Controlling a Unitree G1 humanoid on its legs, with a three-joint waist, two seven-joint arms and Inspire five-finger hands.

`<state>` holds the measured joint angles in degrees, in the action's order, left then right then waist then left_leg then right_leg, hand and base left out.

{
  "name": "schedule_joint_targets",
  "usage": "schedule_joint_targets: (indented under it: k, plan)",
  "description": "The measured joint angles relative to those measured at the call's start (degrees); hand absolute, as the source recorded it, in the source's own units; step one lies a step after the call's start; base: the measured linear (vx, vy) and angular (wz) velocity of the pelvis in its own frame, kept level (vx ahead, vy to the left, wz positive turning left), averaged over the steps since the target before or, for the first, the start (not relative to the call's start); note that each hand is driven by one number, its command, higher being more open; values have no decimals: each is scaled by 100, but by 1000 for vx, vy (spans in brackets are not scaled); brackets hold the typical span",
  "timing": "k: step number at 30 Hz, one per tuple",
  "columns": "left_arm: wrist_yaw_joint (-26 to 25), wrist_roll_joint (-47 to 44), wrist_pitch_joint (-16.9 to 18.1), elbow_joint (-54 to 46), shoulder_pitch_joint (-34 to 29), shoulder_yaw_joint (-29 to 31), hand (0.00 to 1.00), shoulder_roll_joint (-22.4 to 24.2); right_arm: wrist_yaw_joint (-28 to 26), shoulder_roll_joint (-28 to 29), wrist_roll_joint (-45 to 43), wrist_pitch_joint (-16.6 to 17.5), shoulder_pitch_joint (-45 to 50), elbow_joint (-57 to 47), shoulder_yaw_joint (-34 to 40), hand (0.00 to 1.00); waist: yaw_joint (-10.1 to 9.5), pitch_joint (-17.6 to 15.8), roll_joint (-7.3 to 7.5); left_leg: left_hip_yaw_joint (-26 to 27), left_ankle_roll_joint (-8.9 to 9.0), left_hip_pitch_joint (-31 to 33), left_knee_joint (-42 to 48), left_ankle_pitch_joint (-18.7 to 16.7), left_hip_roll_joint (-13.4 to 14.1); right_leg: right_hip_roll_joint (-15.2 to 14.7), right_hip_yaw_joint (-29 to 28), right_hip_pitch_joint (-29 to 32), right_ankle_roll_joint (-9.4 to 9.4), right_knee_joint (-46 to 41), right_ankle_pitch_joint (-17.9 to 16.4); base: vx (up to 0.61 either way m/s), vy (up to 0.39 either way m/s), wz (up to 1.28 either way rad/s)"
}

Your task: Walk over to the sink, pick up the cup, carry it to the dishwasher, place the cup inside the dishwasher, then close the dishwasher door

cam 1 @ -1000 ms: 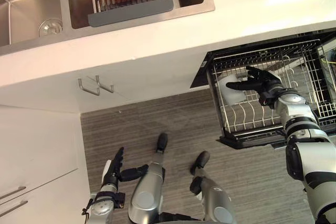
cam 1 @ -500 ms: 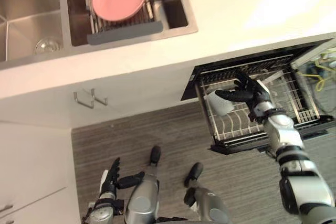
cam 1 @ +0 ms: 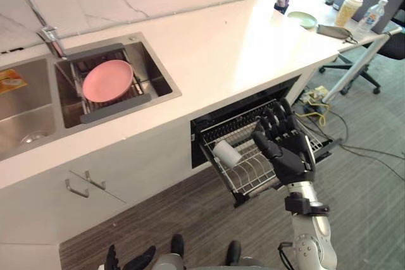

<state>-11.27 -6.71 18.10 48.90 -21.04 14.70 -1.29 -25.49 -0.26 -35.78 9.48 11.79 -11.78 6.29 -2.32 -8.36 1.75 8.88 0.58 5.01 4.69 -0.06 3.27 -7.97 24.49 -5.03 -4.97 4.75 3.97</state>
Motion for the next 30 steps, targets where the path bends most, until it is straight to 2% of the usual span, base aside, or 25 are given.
schedule_joint_targets:
  k: [1,2,3,5,6,7,8,9,10,11,12,13,15,16,17,18,19,20,24,30]
  plan:
    - [13,99,-29,5,6,-22,100,-12,58,-132,-4,62,-14,-49,242,100,34,54,-12,465,-11,65,85,4,137,-100,447,-139,-59,0,-53,63,48,160]
    - [14,128,-41,8,6,-22,100,-11,98,-185,-6,83,-24,-49,330,100,34,76,-17,625,-12,84,102,6,170,-134,579,-172,-91,-6,-76,88,90,177]
    - [16,236,-127,26,-4,-23,100,23,321,-397,-17,96,-122,-36,681,100,21,132,-77,880,1,86,26,122,198,-261,931,-253,-243,-80,-195,133,172,122]
    - [-1,240,-271,75,-99,-21,100,41,514,-490,-20,99,-338,7,891,100,-33,156,-83,757,-70,-67,-359,289,-89,-458,1076,-294,-319,-191,-216,122,161,76]
    - [-12,263,-353,118,-170,-23,100,48,597,-470,-20,121,-424,7,946,100,-9,161,-84,701,-153,-162,-548,289,-230,-627,1128,-265,-426,-436,-287,125,130,36]
    - [-54,387,-461,166,-179,-30,100,73,705,-457,-37,130,-427,11,989,100,28,171,-118,608,-202,-232,-631,258,-312,-834,1133,-151,-455,-962,-427,180,197,37]
    - [-70,440,-508,188,-174,-55,100,69,760,-438,-57,130,-415,17,1022,100,43,175,-150,563,-218,-285,-670,248,-322,-927,1115,-69,-422,-1301,-477,193,197,37]
    - [-94,489,-527,268,-135,-100,100,42,859,-368,-80,162,-399,20,1080,100,59,165,-192,493,-265,-419,-727,214,-322,-1145,993,166,-299,-2156,-552,192,197,33]
    - [-105,591,-540,315,-92,-134,100,-19,931,-270,-72,281,-392,15,1072,100,109,145,-157,402,-333,-547,-750,163,-355,-1386,696,476,29,-3082,-544,168,154,35]
    - [-113,630,-556,322,-73,-180,100,-54,970,-223,-66,341,-391,14,1069,100,161,142,-145,324,-367,-599,-743,138,-369,-1449,428,666,211,-3513,-466,178,114,57]
    - [-120,728,-612,324,-11,-328,100,-170,1058,-133,-65,439,-370,3,1074,100,303,141,-147,120,-427,-663,-738,98,-363,-1344,-298,1015,275,-4136,-646,201,57,80]
    - [-130,782,-666,323,82,-505,100,-286,1148,-94,-65,449,-317,-67,1076,100,393,148,-139,-80,-442,-711,-731,83,-331,-993,-882,1250,62,-4338,-992,209,31,84]
    - [-124,792,-686,325,207,-544,100,-308,1231,-86,-60,451,-188,-220,1072,100,462,155,-127,-260,-399,-794,-731,72,-323,-640,-1113,1446,0,-4131,-1268,200,-14,60]
    - [-102,817,-687,324,250,-580,100,-327,1258,-78,-58,470,-135,-300,1066,100,464,168,-106,-294,-380,-831,-728,57,-332,-542,-1046,1517,22,-3887,-1289,233,-52,40]
    - [-96,845,-687,324,284,-638,100,-362,1274,-75,-58,502,-101,-356,1055,100,472,189,-72,-317,-347,-851,-717,28,-342,-483,-963,1557,36,-3639,-1272,194,-67,30]
    - [-74,892,-670,317,327,-684,100,-444,1305,-47,-59,575,-67,-430,1049,100,479,214,34,-351,-284,-851,-622,-68,-419,-440,-895,1581,171,-3062,-891,197,-106,20]
    - [-54,897,-677,328,357,-659,100,-474,1346,-51,-60,625,-83,-455,1043,100,468,216,101,-352,-233,-863,-540,-179,-465,-458,-822,1495,160,-2867,-844,193,-133,4]
    - [-49,899,-681,321,363,-587,100,-436,1453,-60,-65,638,-109,-479,1039,100,463,249,35,-322,-169,-826,-413,-300,-363,-314,-802,1291,149,-2473,-852,180,-132,-13]
    - [28,952,-678,328,360,-500,100,-405,1558,-49,-72,648,-100,-567,1064,100,450,272,11,-63,-17,-947,-311,-527,-171,52,-902,737,143,-1445,-814,128,-113,-34]
    - [11,1070,-664,357,361,-514,100,-375,1438,-47,-76,649,-71,-565,1075,100,451,289,-9,280,93,-1127,-207,-713,10,338,-1227,475,206,-919,-593,66,-48,-34]
